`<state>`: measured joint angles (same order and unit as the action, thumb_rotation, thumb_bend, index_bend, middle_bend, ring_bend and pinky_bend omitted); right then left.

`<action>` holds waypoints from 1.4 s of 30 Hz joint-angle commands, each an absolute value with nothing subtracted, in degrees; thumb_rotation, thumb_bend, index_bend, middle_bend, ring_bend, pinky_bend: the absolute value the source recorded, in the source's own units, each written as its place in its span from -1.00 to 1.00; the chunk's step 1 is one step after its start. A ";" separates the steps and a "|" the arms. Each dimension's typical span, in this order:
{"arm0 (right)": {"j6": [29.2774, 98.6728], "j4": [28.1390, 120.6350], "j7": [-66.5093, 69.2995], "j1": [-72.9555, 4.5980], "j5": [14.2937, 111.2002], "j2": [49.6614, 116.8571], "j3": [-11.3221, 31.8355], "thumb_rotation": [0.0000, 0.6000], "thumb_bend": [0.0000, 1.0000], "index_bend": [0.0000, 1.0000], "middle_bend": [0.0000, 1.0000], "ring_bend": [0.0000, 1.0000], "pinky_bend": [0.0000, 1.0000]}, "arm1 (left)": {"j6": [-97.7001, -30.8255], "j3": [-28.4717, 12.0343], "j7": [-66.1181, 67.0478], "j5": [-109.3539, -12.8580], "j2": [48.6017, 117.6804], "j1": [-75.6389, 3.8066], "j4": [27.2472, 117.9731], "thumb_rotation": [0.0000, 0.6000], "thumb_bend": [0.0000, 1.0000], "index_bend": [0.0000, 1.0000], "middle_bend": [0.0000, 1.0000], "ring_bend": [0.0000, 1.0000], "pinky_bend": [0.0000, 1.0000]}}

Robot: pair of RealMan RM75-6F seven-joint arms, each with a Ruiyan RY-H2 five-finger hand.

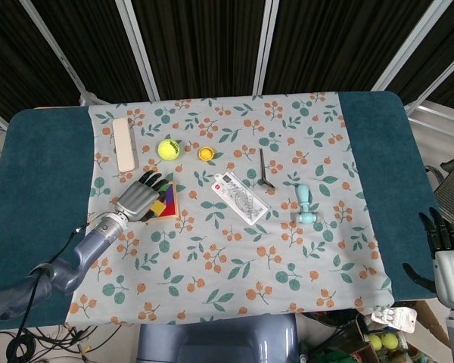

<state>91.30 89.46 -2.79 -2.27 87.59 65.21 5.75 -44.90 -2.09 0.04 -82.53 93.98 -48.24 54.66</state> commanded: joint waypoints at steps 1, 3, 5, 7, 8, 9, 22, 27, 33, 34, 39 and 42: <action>91.28 89.45 -2.81 -2.28 87.59 65.23 5.75 1.00 -0.84 -1.00 -1.00 -0.81 -0.53 | -44.69 -2.00 -0.01 -82.53 93.95 -48.26 54.64 1.00 -0.23 -0.08 -0.77 -1.00 -1.00; 91.32 89.45 -2.82 -2.27 87.60 65.25 5.76 1.00 -0.84 -1.00 -1.00 -0.81 -0.53 | -44.52 -1.86 0.03 -82.59 93.95 -48.25 54.61 1.00 -0.23 -0.09 -0.77 -1.00 -1.00; 91.35 89.44 -2.82 -2.28 87.61 65.27 5.78 1.00 -0.84 -1.00 -1.00 -0.81 -0.53 | -44.35 -1.81 0.08 -82.56 94.01 -48.27 54.49 1.00 -0.23 -0.09 -0.78 -1.00 -1.00; 91.33 89.44 -2.80 -2.26 87.56 65.28 5.77 1.00 -0.84 -1.00 -1.00 -0.81 -0.53 | -44.23 -1.84 0.11 -82.48 94.09 -48.29 54.45 1.00 -0.23 -0.11 -0.78 -1.00 -1.00; 91.33 89.43 -2.80 -2.25 87.56 65.28 5.77 1.00 -0.84 -1.00 -1.00 -0.81 -0.53 | -44.25 -1.85 0.15 -82.49 94.13 -48.30 54.45 1.00 -0.23 -0.12 -0.78 -1.00 -1.00; 91.34 89.43 -2.80 -2.26 87.56 65.28 5.78 1.00 -0.84 -1.00 -1.00 -0.81 -0.53 | -44.23 -1.84 0.16 -82.51 94.16 -48.31 54.47 1.00 -0.23 -0.12 -0.78 -1.00 -1.00; 91.40 89.50 -2.81 -2.24 87.57 65.35 5.81 1.00 -0.84 -1.00 -1.00 -0.81 -0.53 | -43.33 -1.86 1.51 -82.09 93.30 -48.56 55.77 1.00 -0.28 -0.49 -0.80 -1.00 -1.00; 91.40 89.53 -2.87 -2.25 87.62 65.40 5.79 1.00 -0.84 -1.00 -1.00 -0.81 -0.53 | -43.11 -1.95 2.02 -81.94 92.53 -48.69 57.01 1.00 -0.29 -0.54 -0.80 -1.00 -1.00; 91.45 89.53 -2.75 -2.21 87.46 65.41 5.88 1.00 -0.84 -1.00 -1.00 -0.81 -0.53 | -44.72 -2.17 2.36 -82.38 91.19 -48.40 59.19 1.00 -0.29 -0.45 -0.80 -1.00 -1.00; 91.43 89.52 -2.76 -2.22 87.45 65.42 5.88 1.00 -0.84 -1.00 -1.00 -0.81 -0.53 | -44.97 -2.13 2.42 -82.43 91.04 -48.27 59.39 1.00 -0.29 -0.42 -0.79 -1.00 -1.00; 91.57 89.61 -3.03 -2.15 87.19 65.55 6.03 1.00 -0.84 -1.00 -1.00 -0.81 -0.53 | -45.65 -1.67 2.09 -82.70 90.59 -47.64 59.92 1.00 -0.28 -0.35 -0.79 -1.00 -1.00; 91.59 89.66 -3.12 -2.11 87.08 65.59 6.07 1.00 -0.84 -1.00 -1.00 -0.81 -0.53 | -45.34 -1.40 2.10 -82.72 90.51 -47.55 59.93 1.00 -0.29 -0.33 -0.79 -1.00 -1.00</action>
